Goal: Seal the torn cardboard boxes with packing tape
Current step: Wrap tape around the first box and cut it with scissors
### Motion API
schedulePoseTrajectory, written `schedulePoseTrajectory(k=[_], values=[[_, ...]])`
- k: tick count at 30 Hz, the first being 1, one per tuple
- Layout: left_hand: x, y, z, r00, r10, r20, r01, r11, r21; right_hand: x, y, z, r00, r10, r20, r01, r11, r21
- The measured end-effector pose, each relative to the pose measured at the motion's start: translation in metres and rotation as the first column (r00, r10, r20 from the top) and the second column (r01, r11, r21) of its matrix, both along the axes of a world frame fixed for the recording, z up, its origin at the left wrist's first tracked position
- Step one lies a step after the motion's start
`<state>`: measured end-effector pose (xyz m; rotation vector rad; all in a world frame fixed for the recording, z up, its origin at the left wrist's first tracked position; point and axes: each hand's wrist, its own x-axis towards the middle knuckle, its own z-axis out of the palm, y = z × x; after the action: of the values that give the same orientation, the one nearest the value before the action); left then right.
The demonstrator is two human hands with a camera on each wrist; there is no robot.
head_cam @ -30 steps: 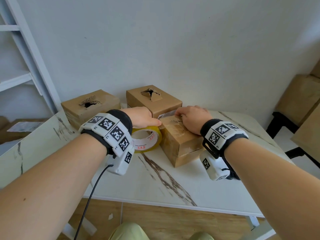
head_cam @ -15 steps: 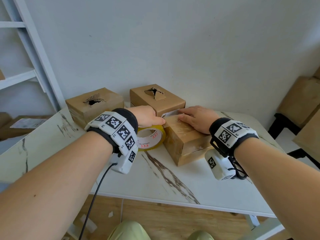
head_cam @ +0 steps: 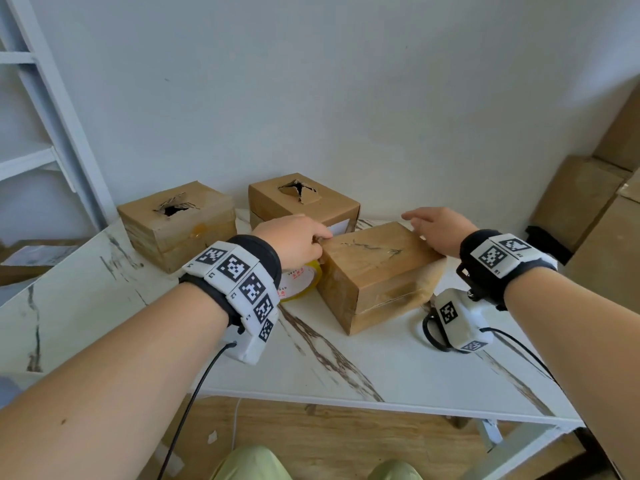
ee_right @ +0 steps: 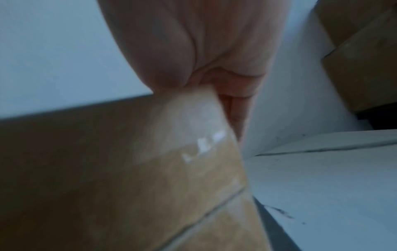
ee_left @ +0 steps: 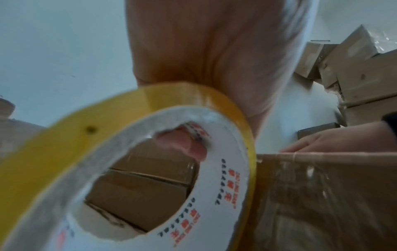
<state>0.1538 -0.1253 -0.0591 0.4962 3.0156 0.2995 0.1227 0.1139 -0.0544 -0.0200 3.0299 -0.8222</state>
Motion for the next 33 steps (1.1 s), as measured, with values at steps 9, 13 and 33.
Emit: schedulePoseTrajectory(k=[9, 13, 33], values=[[0.003, 0.010, 0.000, 0.997, 0.063, 0.034, -0.062, 0.997, -0.050, 0.022, -0.010, -0.001, 0.982, 0.058, 0.180, -0.079, 0.991, 0.110], [0.000, 0.012, 0.003, 0.997, 0.027, 0.075, -0.018, 0.993, -0.116, 0.022, -0.005, 0.000, 0.987, 0.040, 0.153, -0.048, 0.998, 0.047], [-0.007, 0.016, -0.004, 0.990, 0.120, 0.080, -0.112, 0.989, -0.101, 0.006, -0.009, -0.003, 0.964, -0.179, 0.195, 0.216, 0.959, -0.186]])
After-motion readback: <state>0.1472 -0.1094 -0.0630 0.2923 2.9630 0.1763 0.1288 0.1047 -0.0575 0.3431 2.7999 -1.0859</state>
